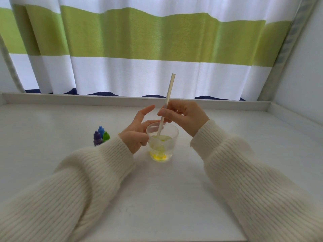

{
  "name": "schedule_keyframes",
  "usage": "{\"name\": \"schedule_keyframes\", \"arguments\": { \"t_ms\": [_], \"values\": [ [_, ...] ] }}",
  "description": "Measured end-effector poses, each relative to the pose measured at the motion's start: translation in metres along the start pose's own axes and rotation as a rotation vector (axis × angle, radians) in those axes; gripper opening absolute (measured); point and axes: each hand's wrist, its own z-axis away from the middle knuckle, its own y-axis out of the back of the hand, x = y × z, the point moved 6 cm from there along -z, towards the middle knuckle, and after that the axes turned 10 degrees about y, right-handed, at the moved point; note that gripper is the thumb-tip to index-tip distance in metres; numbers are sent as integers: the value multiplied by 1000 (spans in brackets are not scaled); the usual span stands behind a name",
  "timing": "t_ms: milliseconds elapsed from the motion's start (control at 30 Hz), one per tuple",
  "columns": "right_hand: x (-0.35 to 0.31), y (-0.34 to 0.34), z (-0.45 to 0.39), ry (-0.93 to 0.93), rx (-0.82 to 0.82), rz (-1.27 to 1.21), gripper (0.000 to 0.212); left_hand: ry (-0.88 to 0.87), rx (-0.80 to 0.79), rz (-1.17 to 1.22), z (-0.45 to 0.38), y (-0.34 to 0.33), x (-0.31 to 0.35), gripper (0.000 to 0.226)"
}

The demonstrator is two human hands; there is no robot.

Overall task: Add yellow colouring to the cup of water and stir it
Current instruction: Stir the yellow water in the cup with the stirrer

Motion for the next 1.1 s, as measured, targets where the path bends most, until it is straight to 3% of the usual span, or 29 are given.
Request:
{"name": "schedule_keyframes", "arguments": {
  "t_ms": [233,667,1100],
  "values": [
    [4,-3,0,2,-29,71,14,-26,-44,16,1,-8,2,89],
    [13,6,-1,57,-20,279,12,-14,15,53,6,-2,-2,90],
    [1,0,2,22,-9,47,15,6,0,-61,2,-3,-10,100]
  ]
}}
